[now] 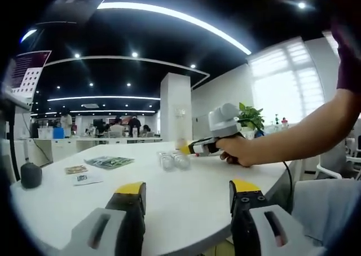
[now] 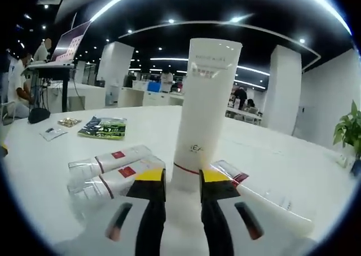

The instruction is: Arrange the skincare products in the storage area until every visible bottle or jar stands upright without overlapping.

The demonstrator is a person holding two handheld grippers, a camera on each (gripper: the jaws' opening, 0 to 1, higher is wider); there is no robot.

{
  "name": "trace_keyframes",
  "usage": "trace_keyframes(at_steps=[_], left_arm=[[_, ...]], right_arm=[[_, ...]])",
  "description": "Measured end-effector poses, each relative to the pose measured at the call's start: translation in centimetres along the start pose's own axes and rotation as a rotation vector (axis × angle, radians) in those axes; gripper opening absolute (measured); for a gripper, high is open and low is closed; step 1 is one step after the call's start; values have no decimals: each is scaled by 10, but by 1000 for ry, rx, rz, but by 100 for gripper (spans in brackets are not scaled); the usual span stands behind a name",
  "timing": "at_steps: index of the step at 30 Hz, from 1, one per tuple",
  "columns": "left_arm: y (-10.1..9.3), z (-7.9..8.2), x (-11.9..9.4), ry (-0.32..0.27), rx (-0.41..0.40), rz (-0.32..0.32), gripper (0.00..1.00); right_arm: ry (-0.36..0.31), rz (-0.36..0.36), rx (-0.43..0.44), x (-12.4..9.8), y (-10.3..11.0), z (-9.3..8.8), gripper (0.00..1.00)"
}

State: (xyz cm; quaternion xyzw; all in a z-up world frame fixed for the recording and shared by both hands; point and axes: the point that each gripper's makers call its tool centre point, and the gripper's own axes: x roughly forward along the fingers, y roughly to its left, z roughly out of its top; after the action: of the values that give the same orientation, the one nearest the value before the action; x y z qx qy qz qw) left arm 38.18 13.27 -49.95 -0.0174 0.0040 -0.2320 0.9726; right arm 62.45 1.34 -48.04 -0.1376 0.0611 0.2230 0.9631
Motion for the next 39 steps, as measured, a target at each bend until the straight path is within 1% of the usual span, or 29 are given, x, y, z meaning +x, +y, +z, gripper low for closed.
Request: trace_keyframes(at_steps=[3, 5, 7, 11, 12, 13, 14, 16, 17, 18, 19, 21, 22, 23, 24, 25, 26, 28, 29, 30, 31, 32, 33, 34, 35, 38, 39], left_arm=[[0, 0, 1, 2, 5, -1, 62], [-1, -1, 2, 4, 11, -2, 62], [-1, -1, 2, 5, 12, -2, 62], [0, -1, 1, 3, 9, 2, 62], [2, 0, -1, -3, 0, 10, 62], [3, 1, -1, -5, -2, 12, 62], [3, 1, -1, -6, -4, 15, 62], [3, 0, -2, -5, -1, 15, 62], [3, 0, -3, -4, 1, 15, 62], [2, 0, -3, -1, 6, 14, 62], [2, 0, -3, -1, 8, 13, 62], [2, 0, -4, -2, 8, 13, 62], [3, 0, -4, -2, 7, 13, 62], [4, 0, -4, -5, 2, 15, 62], [4, 1, -4, -8, -1, 17, 62], [6, 1, -5, -12, -8, 21, 62], [6, 2, -5, -15, -13, 22, 62], [7, 2, -5, -18, -20, 24, 62], [7, 3, -5, -20, -25, 24, 62], [7, 4, -5, -27, -36, 24, 62], [8, 5, -5, -34, -38, 27, 62], [9, 5, -5, -35, -42, 27, 62], [9, 5, -6, -34, -43, 28, 62], [9, 4, -6, -29, -47, 29, 62], [9, 4, -6, -31, -44, 29, 62], [9, 4, -8, -31, -44, 29, 61], [8, 4, -8, -30, -43, 28, 61]], right_arm=[[3, 9, -19, -2, 5, 0, 25], [-6, 14, -33, -3, 6, 1, 26], [-8, 20, -20, -3, 5, 2, 28], [-15, 32, -31, -5, 6, 3, 31], [-30, 100, -3, -11, 16, 6, 33], [-17, 138, 16, -17, 20, 5, 36], [-12, 144, 20, -19, 19, 4, 39], [-10, 160, -7, -32, 10, 8, 39], [-12, 162, -12, -35, 8, 10, 38], [-17, 167, -32, -42, -4, 18, 38], [-21, 166, -45, -45, -11, 24, 39], [-4, 187, -64, -49, -26, 35, 38], [-1, 191, -62, -49, -29, 37, 38], [13, 208, -56, -50, -37, 42, 39], [40, 224, -57, -50, -41, 43, 39], [76, 247, -94, -49, -51, 45, 39], [97, 256, -135, -48, -56, 45, 39], [160, 251, -222, -45, -71, 41, 39], [183, 262, -248, -43, -75, 38, 39], [230, 269, -239, -41, -83, 32, 38], [272, 287, -180, -42, -85, 24, 37], [308, 286, -134, -39, -91, 14, 39], [320, 281, -123, -39, -93, 11, 41], [348, 289, -83, -36, -98, 4, 42], [354, 295, -78, -35, -99, 2, 42], [451, 351, -18, -33, -102, -11, 48], [477, 366, -10, -32, -102, -13, 49]])
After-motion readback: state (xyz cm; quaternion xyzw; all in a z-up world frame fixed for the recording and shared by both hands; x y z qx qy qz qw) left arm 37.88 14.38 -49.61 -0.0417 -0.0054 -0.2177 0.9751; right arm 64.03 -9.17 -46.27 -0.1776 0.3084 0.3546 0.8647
